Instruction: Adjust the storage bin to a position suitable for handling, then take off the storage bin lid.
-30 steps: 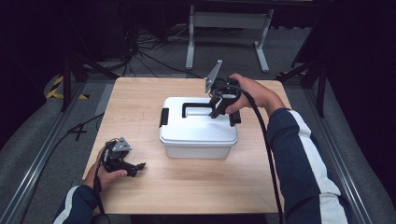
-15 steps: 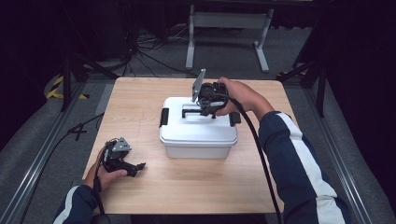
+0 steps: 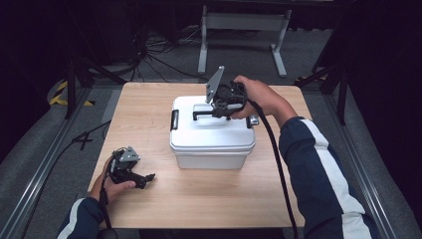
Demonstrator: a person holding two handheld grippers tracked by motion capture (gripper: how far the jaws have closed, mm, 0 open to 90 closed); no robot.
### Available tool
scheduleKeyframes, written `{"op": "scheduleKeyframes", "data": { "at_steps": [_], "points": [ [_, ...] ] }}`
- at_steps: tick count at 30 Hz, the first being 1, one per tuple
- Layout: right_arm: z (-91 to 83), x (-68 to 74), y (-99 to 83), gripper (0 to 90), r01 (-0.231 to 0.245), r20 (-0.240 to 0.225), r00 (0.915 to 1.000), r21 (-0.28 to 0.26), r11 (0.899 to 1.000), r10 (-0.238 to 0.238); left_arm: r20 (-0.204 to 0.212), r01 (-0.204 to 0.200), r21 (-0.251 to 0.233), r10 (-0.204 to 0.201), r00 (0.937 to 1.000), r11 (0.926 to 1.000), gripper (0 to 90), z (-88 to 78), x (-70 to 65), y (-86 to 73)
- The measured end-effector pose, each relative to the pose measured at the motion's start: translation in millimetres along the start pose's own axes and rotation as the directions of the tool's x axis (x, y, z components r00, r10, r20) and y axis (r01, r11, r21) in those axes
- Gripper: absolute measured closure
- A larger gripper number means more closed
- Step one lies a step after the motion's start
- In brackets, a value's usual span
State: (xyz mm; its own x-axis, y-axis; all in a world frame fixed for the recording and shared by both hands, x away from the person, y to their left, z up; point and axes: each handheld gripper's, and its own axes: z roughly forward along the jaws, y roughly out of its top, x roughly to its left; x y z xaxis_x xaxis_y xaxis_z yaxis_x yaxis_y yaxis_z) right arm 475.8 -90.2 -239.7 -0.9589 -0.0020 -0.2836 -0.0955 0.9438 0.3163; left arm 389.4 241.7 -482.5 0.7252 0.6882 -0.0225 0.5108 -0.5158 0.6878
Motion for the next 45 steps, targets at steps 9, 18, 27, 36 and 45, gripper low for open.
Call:
{"op": "scheduleKeyframes", "data": {
  "at_steps": [9, 18, 27, 36, 45],
  "points": [
    [-15.4, 0.4, -9.3, 84.6, -0.015, 0.015, 0.9998, -0.037, 0.999, 0.015, 0.001, 0.000, 0.001, 0.000, 1.0000, 1.0000, 0.2, -0.1, 0.1, 0.1],
    [-30.2, 4.3, -29.0, 84.6, -0.026, 0.052, 0.9982, -0.053, 0.998, 0.029, 0.005, -0.005, 0.003, 0.005, 1.0000, 1.0000, 0.2, 0.9, 1.5, 1.6],
    [-46.0, 7.3, -53.6, 84.6, -0.057, 0.083, 0.9946, -0.068, 0.996, 0.063, 0.004, -0.002, 0.004, 0.002, 1.0000, 1.0000, 0.2, 0.7, 1.1, 1.4],
    [-60.1, 11.9, -78.1, 84.6, -0.084, 0.104, 0.9904, -0.067, 0.994, 0.091, -0.008, -0.002, -0.004, 0.002, 1.0000, 1.0000, 0.3, 1.1, 0.9, 1.1],
    [-71.6, 18.9, -108.6, 84.6, -0.120, 0.123, 0.9843, -0.060, 0.991, 0.127, -0.006, 0.005, -0.001, -0.005, 1.0000, 1.0000, 0.3, 0.9, 0.4, 1.0]
  ]
}}
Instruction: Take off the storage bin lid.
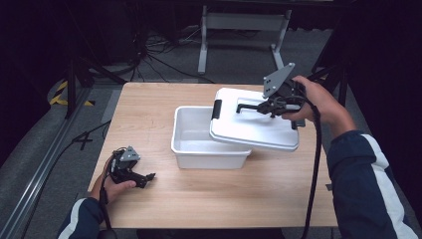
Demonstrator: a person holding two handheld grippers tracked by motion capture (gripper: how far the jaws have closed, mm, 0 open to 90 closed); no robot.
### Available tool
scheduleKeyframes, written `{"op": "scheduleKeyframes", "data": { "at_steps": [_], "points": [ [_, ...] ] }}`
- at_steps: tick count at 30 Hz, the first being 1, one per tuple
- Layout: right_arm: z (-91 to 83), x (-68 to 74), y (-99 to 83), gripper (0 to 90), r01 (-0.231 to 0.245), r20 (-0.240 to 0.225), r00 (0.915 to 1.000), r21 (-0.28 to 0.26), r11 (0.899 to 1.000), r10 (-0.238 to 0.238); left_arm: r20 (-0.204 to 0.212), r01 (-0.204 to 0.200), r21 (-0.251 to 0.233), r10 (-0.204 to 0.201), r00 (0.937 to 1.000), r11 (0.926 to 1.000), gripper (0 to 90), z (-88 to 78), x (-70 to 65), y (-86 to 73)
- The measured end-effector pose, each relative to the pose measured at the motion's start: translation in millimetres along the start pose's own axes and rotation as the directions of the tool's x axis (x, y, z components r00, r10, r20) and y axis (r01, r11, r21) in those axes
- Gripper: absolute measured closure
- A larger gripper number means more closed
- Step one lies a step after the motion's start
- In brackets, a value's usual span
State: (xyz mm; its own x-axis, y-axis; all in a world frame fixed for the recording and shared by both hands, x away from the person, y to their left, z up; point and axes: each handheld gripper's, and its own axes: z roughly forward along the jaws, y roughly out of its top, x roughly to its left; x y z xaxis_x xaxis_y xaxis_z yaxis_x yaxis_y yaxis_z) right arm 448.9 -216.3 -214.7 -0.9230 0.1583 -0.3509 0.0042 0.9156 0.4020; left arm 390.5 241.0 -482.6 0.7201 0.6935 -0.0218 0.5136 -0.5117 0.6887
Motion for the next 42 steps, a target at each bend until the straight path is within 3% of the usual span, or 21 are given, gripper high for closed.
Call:
{"op": "scheduleKeyframes", "data": {
  "at_steps": [10, 20, 29, 42],
  "points": [
    [-19.4, -1.0, -46.2, 84.6, -0.068, 0.040, 0.9968, -0.028, 0.997, 0.069, -0.014, 0.003, -0.001, -0.003, 0.9999, 1.0000, 0.5, -1.2, -0.7, -1.2],
    [-35.0, -0.4, -89.7, 84.6, -0.144, 0.072, 0.9864, -0.063, 0.988, 0.148, -0.016, -0.001, 0.000, 0.001, 0.9999, 1.0000, 0.5, -1.4, -0.5, -1.1],
    [-37.0, 4.5, -112.1, 84.6, -0.182, 0.102, 0.9770, -0.057, 0.982, 0.187, -0.016, -0.001, 0.000, 0.001, 0.9999, 1.0000, 0.5, -1.3, -0.4, -1.1],
    [-33.1, 11.0, -139.9, 84.6, -0.220, 0.095, 0.9696, -0.062, 0.973, 0.226, -0.016, -0.001, 0.000, 0.001, 0.9999, 1.0000, 0.5, -1.4, -0.4, -1.1]
  ]
}}
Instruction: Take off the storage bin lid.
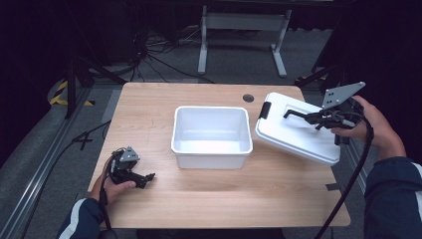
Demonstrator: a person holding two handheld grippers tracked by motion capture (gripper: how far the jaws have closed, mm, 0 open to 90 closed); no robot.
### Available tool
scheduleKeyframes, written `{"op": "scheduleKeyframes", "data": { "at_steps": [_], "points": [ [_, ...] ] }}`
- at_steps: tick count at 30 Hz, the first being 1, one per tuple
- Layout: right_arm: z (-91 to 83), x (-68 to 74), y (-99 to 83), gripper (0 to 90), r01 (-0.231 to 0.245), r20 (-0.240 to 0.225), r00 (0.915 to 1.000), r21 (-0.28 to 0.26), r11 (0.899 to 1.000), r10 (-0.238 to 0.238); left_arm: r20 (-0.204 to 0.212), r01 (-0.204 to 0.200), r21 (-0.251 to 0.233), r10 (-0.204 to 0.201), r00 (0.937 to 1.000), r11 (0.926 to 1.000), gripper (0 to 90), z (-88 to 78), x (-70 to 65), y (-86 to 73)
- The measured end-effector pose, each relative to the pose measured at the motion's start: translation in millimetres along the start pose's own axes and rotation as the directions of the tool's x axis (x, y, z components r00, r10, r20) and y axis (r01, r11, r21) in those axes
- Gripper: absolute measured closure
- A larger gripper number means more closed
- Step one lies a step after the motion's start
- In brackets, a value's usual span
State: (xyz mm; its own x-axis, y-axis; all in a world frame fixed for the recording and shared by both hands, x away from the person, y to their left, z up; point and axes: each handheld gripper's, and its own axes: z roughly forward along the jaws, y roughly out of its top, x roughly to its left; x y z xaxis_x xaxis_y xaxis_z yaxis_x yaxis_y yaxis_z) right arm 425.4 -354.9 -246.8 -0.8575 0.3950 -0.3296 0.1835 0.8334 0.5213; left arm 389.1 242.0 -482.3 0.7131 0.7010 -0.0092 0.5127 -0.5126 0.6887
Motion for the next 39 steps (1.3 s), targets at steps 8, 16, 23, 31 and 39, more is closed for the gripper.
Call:
{"op": "scheduleKeyframes", "data": {
  "at_steps": [8, 16, 23, 31, 39],
  "points": [
    [7.6, -0.2, -8.7, 84.6, -0.018, -0.007, 0.9998, -0.018, 1.000, 0.018, 0.001, 0.000, 0.000, 0.000, 1.0000, 1.0000, 0.5, 0.0, 0.0, 0.0],
    [25.3, 1.2, -17.5, 84.6, -0.036, -0.020, 0.9991, 0.005, 0.999, 0.036, 0.000, 0.001, 0.000, -0.001, 1.0000, 1.0000, 0.5, 0.0, -0.1, -0.1],
    [45.3, 0.7, -30.5, 84.6, -0.060, -0.031, 0.9976, 0.030, 0.998, 0.061, 0.000, 0.001, 0.000, -0.001, 1.0000, 1.0000, 0.5, 0.0, -0.1, -0.1],
    [73.5, 7.2, -35.9, 84.6, -0.055, -0.080, 0.9951, 0.044, 0.998, 0.058, 0.001, 0.005, -0.001, -0.005, 1.0000, 1.0000, 0.5, 0.1, -0.3, -0.1],
    [95.3, 12.3, -38.2, 84.6, -0.057, -0.115, 0.9913, 0.054, 0.997, 0.063, 0.001, 0.005, -0.001, -0.005, 1.0000, 1.0000, 0.5, 0.1, -0.3, -0.1]
  ]
}}
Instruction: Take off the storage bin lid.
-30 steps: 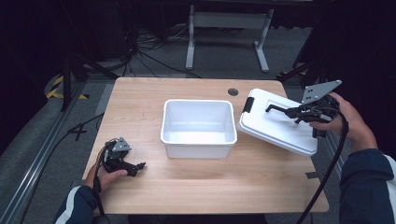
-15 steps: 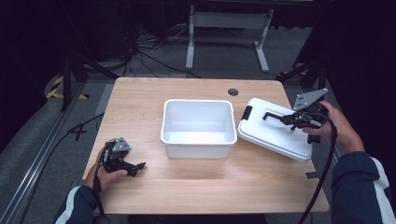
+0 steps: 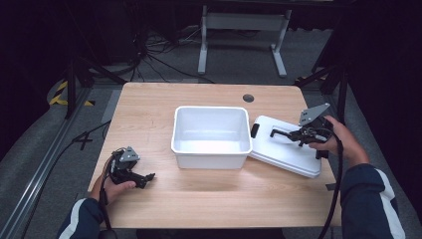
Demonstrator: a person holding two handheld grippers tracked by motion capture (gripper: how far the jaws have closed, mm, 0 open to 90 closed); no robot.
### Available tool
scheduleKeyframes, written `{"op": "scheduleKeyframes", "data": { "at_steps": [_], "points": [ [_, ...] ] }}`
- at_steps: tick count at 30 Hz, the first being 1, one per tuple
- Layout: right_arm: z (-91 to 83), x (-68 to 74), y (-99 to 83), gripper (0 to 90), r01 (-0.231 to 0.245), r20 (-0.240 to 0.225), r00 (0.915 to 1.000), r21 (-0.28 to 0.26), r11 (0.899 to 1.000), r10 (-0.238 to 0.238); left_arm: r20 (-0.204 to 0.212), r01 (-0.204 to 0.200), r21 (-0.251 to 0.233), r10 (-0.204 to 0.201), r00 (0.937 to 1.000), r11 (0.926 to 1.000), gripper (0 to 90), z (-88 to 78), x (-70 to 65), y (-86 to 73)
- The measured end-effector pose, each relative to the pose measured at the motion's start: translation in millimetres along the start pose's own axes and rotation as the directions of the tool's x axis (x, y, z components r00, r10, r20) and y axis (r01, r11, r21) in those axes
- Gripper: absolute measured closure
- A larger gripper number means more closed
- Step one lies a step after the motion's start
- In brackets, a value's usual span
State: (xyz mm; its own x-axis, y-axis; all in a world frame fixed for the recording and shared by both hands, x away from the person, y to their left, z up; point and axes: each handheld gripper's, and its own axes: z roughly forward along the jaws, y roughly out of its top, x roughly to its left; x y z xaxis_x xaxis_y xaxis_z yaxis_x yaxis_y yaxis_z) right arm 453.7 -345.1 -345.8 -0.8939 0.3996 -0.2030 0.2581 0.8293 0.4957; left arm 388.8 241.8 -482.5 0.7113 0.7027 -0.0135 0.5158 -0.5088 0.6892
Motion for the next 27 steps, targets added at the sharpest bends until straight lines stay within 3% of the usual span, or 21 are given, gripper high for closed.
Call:
{"op": "scheduleKeyframes", "data": {
  "at_steps": [15, 27],
  "points": [
    [30.6, 2.2, -13.3, 84.4, -0.030, -0.022, 0.9993, 0.025, 0.999, 0.030, -0.002, -0.005, 0.001, 0.005, 1.0000, 1.0000, 0.5, -0.1, 0.3, 0.1],
    [36.0, 5.5, -21.4, 83.2, -0.056, -0.013, 0.9983, 0.005, 0.998, 0.056, -0.002, -0.005, 0.000, 0.005, 1.0000, 1.0000, 0.5, -0.1, 0.3, 0.1]
  ]
}}
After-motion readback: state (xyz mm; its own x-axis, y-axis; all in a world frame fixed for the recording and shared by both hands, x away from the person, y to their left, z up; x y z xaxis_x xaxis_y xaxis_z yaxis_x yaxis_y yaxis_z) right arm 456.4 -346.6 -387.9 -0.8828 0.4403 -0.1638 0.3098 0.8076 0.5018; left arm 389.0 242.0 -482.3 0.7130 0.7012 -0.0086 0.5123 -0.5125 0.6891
